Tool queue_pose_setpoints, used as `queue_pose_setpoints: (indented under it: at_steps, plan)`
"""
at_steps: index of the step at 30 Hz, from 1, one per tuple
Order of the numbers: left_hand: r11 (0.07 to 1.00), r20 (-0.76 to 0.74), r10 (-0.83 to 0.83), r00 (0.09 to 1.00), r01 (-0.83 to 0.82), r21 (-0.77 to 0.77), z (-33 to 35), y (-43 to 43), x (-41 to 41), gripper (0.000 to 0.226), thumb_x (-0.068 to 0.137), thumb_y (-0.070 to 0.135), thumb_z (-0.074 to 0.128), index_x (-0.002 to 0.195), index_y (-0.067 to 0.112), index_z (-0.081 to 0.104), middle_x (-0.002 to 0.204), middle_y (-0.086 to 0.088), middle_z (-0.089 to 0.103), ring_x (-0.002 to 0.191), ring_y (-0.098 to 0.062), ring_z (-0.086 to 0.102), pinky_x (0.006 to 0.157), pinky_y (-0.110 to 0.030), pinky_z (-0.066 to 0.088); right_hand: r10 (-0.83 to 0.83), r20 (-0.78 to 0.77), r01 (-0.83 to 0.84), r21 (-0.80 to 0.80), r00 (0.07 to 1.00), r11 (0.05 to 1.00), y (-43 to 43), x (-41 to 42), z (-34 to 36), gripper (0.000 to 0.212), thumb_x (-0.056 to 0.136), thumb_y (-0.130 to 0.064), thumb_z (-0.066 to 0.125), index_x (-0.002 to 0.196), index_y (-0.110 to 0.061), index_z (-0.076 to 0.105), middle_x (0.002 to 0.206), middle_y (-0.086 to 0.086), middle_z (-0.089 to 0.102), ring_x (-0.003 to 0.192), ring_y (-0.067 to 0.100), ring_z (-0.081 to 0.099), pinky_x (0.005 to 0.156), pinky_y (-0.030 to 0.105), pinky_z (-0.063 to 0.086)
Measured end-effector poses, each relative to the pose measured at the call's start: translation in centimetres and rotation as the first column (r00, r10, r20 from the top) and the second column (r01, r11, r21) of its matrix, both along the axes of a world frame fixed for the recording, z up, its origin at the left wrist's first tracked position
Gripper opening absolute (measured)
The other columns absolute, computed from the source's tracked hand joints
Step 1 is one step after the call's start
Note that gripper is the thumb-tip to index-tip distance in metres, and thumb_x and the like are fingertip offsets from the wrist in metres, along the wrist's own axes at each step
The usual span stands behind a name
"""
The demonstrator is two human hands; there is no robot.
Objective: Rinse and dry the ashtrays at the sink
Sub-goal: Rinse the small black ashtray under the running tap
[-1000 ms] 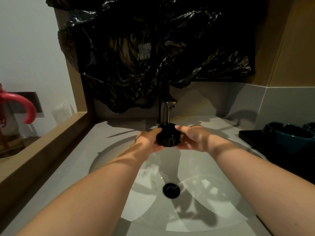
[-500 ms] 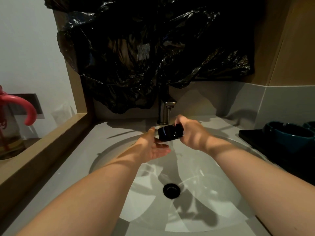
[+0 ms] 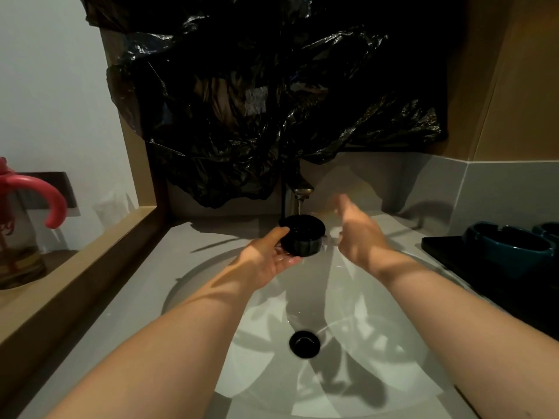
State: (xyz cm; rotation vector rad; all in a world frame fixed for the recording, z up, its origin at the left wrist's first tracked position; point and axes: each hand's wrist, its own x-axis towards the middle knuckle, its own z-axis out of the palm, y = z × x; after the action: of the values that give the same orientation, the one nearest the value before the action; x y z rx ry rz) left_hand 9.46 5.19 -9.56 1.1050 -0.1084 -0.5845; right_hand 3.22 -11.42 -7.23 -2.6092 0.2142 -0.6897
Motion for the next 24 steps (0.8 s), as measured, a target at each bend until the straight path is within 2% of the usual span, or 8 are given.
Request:
queue_pose_setpoints:
  at_steps: [3,7,11,16,18,20,22,24]
  plan:
    - [0.998,0.049,-0.014,0.999,0.010,0.069,-0.2,-0.4,0.2,0.025,0.094,0.009,0.057,0.118,0.001,0.053,0.105,-0.019,0.062,0.098,-0.029,0.063,0.080,-0.036,0.053,-0.074,0.130,0.055,0.142,0.989,0.988,0.5,0.7,3.2,0.083,0.078,0.015,0.046,0.148,-0.024,0.021,0.155,0.001,0.024,0.142,0.021,0.023,0.113,0.032,0.024]
    - [0.982,0.165,-0.046,0.985,0.014,0.189,-0.9,-0.9,0.7,0.026,0.090,0.006,0.062,0.115,0.001,0.060,0.121,-0.019,0.062,0.107,-0.028,0.063,0.083,-0.034,0.054,0.032,0.087,-0.027,-0.063,0.996,0.998,1.9,3.3,7.3,0.087,0.078,0.014,0.045,0.151,-0.024,0.016,0.159,-0.007,0.005,0.146,0.014,0.007,0.116,0.034,0.023]
    - [0.973,0.234,-0.067,0.970,0.011,0.232,-1.3,-1.0,0.8,0.030,0.089,0.008,0.065,0.118,0.002,0.060,0.115,-0.014,0.066,0.106,-0.025,0.064,0.087,-0.031,0.053,0.031,0.026,-0.020,-0.329,0.999,0.944,1.0,5.5,8.1,0.074,0.083,0.010,0.047,0.150,-0.011,0.022,0.157,0.006,0.019,0.146,0.021,0.013,0.118,0.037,0.016]
    - [0.948,0.357,-0.030,0.934,-0.087,0.306,-1.1,-1.2,0.8,0.034,0.084,0.009,0.071,0.116,0.003,0.063,0.104,-0.009,0.070,0.096,-0.021,0.069,0.082,-0.028,0.056,0.039,0.026,-0.031,-0.249,0.999,0.968,0.1,5.3,6.5,0.074,0.082,0.010,0.048,0.149,-0.013,0.025,0.157,0.005,0.020,0.145,0.017,0.014,0.116,0.026,0.017]
    - [0.889,0.501,-0.032,0.865,-0.204,0.409,-0.6,-1.2,0.4,0.030,0.078,0.011,0.077,0.107,0.009,0.068,0.091,-0.002,0.071,0.086,-0.016,0.069,0.076,-0.025,0.057,0.060,-0.013,-0.062,-0.214,0.998,0.975,0.4,4.5,7.0,0.074,0.083,0.008,0.047,0.150,-0.014,0.024,0.158,0.003,0.018,0.146,0.016,0.013,0.117,0.027,0.016]
    - [0.766,0.665,-0.120,0.737,-0.357,0.534,0.2,-1.0,-0.5,0.028,0.074,0.018,0.080,0.099,0.018,0.068,0.085,0.005,0.069,0.082,-0.011,0.067,0.069,-0.021,0.053,0.044,-0.022,-0.046,-0.114,0.999,0.992,0.8,2.9,7.3,0.073,0.085,0.005,0.047,0.150,-0.017,0.024,0.158,0.000,0.018,0.145,0.016,0.017,0.116,0.029,0.019]
    - [0.681,0.767,-0.221,0.602,-0.468,0.563,0.9,-0.6,-1.6,0.031,0.072,0.021,0.079,0.101,0.021,0.067,0.086,0.006,0.068,0.081,-0.011,0.064,0.067,-0.021,0.049,0.025,-0.041,-0.027,-0.055,0.999,0.998,1.0,0.3,6.4,0.071,0.085,0.005,0.048,0.148,-0.020,0.028,0.154,0.002,0.028,0.140,0.020,0.029,0.111,0.029,0.028]
    - [0.648,0.834,-0.288,0.471,-0.546,0.531,1.4,-0.3,-2.7,0.033,0.072,0.022,0.078,0.103,0.019,0.068,0.089,0.003,0.068,0.084,-0.014,0.064,0.070,-0.025,0.050,0.064,-0.155,-0.082,-0.109,0.986,0.991,0.8,-2.6,4.3,0.067,0.084,0.002,0.050,0.145,-0.022,0.034,0.145,0.004,0.041,0.132,0.022,0.041,0.104,0.030,0.037]
